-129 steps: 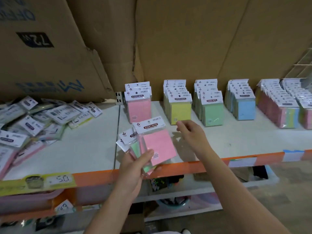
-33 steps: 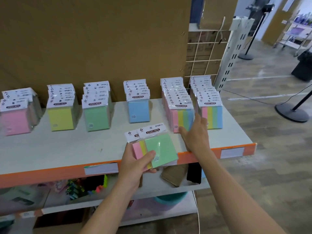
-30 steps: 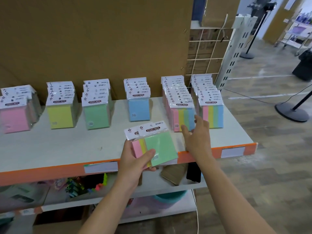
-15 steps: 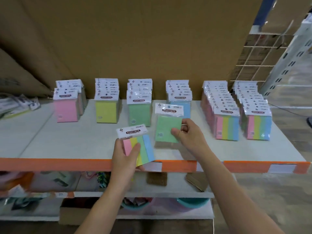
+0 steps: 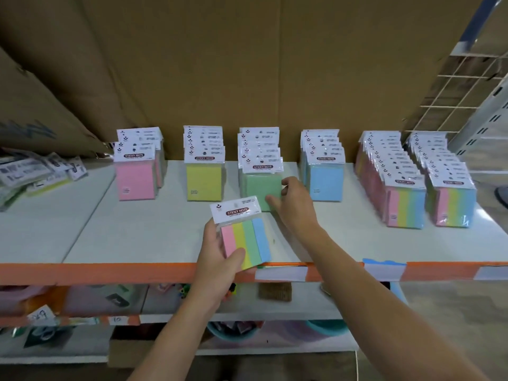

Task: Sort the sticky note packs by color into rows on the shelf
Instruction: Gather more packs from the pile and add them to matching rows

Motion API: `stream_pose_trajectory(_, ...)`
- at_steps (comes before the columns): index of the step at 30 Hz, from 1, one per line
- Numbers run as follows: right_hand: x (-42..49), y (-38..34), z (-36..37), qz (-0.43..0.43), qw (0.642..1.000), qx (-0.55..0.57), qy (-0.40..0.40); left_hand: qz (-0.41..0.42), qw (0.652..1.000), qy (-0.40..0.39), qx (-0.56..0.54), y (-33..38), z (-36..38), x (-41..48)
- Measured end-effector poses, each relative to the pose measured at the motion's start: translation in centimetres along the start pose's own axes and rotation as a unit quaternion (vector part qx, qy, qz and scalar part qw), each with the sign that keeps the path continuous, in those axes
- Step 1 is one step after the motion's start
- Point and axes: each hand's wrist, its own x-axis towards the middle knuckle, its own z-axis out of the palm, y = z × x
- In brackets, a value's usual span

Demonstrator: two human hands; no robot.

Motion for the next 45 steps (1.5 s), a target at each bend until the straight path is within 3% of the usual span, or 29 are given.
stream_pose_trajectory(4,-2.5,0.9,-2.7,-0.005,0.999,0.041,-0.005,0.003,0.999,-0.036,-0.008,0.2,1.7,0.2)
stream_pose_trajectory(8,-6.1,3.4,-7.6,-0.018,0.988,0.122,-0.091,0.017,0.997,-0.067,-0.025,0.7,5.2,0.1)
stream_pose_trajectory(12,-8.1,6.7,-11.9,-0.049,0.982,0.097,-0.153,0.033,0.994,-0.104,-0.008,1.2,10.6,-0.4)
stream_pose_trajectory(21,-5.8,17.9,-21.2,0.070,0.995,0.052,0.047,0.063,0.990,-0.047,0.120,0.1,21.6,-1.3)
stream_pose_trajectory(27,-2.7,19.8,-22.4,0.056,0.998,0.000,0.033,0.065,0.980,-0.030,0.187,-0.7,24.2,-1.6)
stream_pose_trajectory(30,-2.6,20.0,-21.7,0.062,0.998,-0.013,0.001,0.053,0.980,0.000,0.190,-0.8,24.4,-1.7)
stream_pose_trajectory(37,-2.6,19.0,-20.6,0.030,0.999,-0.039,0.010,0.028,0.984,0.030,0.172,0.2,24.9,-2.4)
stream_pose_trajectory(42,-5.2,19.7,-21.5,0.003,0.995,0.050,0.085,0.012,0.995,0.052,0.084,0.7,24.2,-4.1)
stream_pose_trajectory(45,-6.8,19.3,-21.3,-0.001,0.989,0.136,0.049,0.001,0.996,0.070,0.052,0.5,22.5,-5.7)
